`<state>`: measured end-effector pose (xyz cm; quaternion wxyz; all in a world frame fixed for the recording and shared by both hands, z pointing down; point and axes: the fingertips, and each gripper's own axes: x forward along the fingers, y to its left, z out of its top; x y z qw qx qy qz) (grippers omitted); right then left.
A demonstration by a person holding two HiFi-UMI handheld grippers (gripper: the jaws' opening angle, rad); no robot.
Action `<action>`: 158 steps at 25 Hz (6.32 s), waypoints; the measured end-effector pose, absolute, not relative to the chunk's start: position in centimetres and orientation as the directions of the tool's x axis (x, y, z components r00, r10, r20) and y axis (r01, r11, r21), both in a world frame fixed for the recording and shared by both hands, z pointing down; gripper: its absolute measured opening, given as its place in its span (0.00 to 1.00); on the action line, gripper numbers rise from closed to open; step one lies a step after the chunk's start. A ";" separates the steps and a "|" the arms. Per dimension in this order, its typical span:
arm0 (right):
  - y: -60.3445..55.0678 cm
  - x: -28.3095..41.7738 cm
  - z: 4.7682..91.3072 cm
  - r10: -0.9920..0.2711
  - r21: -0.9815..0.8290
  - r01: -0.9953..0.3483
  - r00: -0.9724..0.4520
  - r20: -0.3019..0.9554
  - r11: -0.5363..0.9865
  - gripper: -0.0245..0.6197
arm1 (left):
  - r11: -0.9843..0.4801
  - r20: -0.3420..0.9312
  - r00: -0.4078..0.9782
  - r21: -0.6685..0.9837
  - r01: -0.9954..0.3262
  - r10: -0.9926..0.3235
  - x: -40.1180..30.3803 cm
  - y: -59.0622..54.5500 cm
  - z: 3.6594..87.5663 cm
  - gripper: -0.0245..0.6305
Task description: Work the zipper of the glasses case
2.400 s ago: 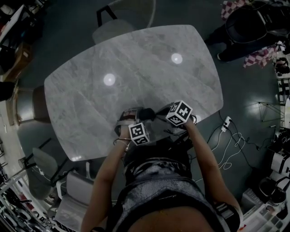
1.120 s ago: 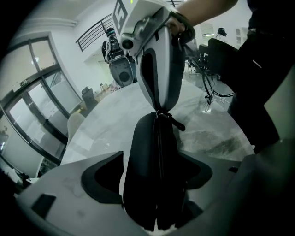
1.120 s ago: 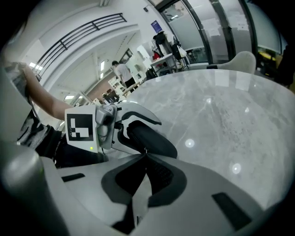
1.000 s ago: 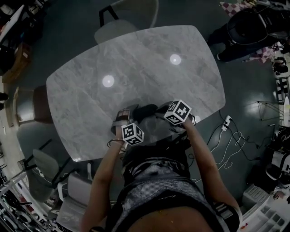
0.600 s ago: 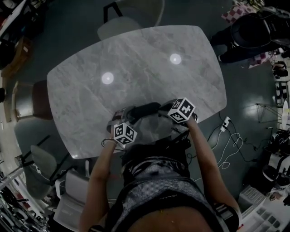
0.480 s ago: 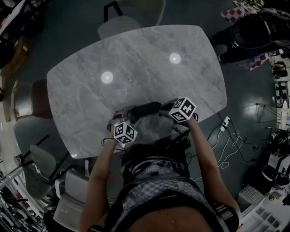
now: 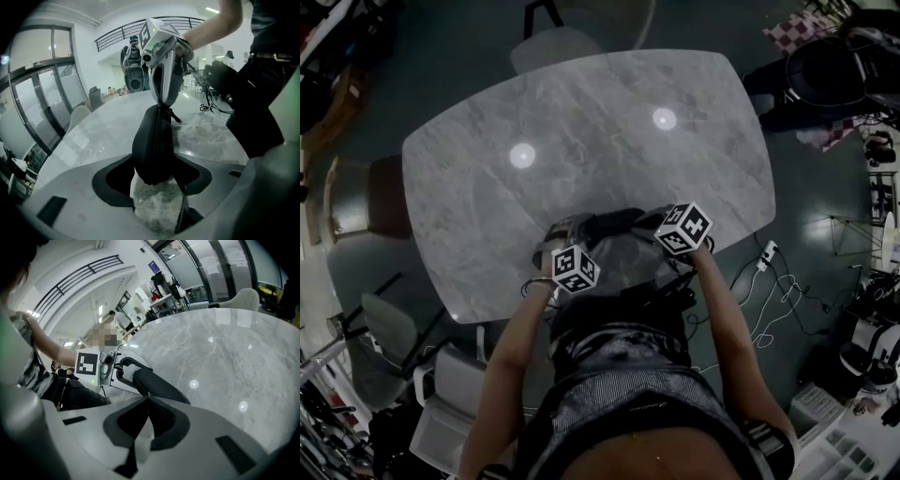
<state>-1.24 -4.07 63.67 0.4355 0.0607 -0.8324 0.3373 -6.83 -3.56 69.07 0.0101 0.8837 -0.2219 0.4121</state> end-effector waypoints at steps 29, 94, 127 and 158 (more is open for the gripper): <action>-2.5 -8.0 63.8 0.222 -0.484 -0.357 -0.573 0.789 0.799 0.13 | -0.879 0.756 0.512 -0.173 -0.445 -0.408 -6.5 -3.8 69.2 0.41; -3.0 -4.9 56.5 0.177 -0.699 -0.299 -0.835 0.521 0.650 0.13 | -0.930 0.832 0.416 -0.320 -0.182 -0.368 -5.3 -2.6 59.3 0.42; -0.8 -7.8 55.2 0.233 -0.645 -0.231 -0.802 0.550 0.728 0.13 | -0.906 0.824 0.375 -0.387 -0.175 -0.424 -5.2 -2.5 59.8 0.42; -3.0 -12.2 57.0 -0.031 -0.417 -0.373 -0.775 0.631 0.829 0.14 | -0.782 0.737 0.422 -0.229 -0.580 -0.528 -18.8 -0.2 63.5 0.41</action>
